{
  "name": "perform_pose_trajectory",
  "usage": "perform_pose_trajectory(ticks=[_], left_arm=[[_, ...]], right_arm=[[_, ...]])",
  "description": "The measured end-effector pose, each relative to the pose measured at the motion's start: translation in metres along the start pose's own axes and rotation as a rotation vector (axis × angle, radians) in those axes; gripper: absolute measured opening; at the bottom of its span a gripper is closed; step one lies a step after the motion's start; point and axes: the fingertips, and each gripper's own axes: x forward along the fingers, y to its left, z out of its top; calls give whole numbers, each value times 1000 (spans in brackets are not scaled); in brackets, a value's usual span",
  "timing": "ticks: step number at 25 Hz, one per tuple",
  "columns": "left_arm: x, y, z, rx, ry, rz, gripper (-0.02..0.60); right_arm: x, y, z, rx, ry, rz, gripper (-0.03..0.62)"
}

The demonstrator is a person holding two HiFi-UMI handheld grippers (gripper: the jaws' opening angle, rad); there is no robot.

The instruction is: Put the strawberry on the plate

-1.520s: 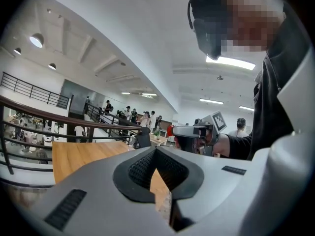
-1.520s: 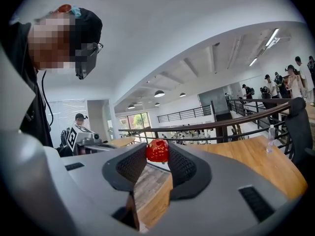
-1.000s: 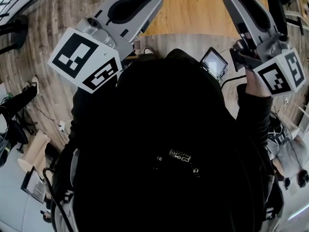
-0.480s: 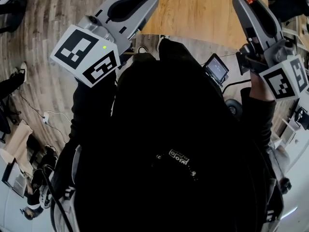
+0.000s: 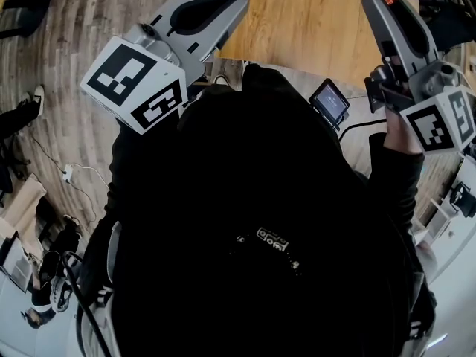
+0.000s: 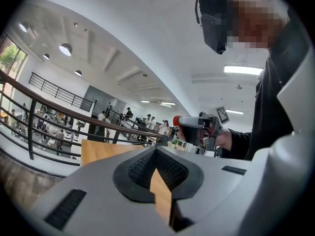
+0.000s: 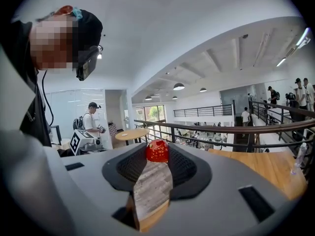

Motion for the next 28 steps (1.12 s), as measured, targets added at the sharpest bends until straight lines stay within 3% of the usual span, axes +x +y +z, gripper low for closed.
perform_pose_trajectory(ticks=[4, 9, 16, 28], left_arm=[[6, -11, -2, -18, 8, -19, -2], [17, -36, -26, 85, 91, -37, -2], [55, -36, -38, 25, 94, -55, -2], [92, -31, -47, -46, 122, 59, -2]], right_arm=[[-10, -8, -7, 43, -22, 5, 141], [-19, -6, -21, 53, -46, 12, 141], [-27, -40, -47, 103, -48, 17, 141], [-29, -101, -85, 236, -51, 60, 142]])
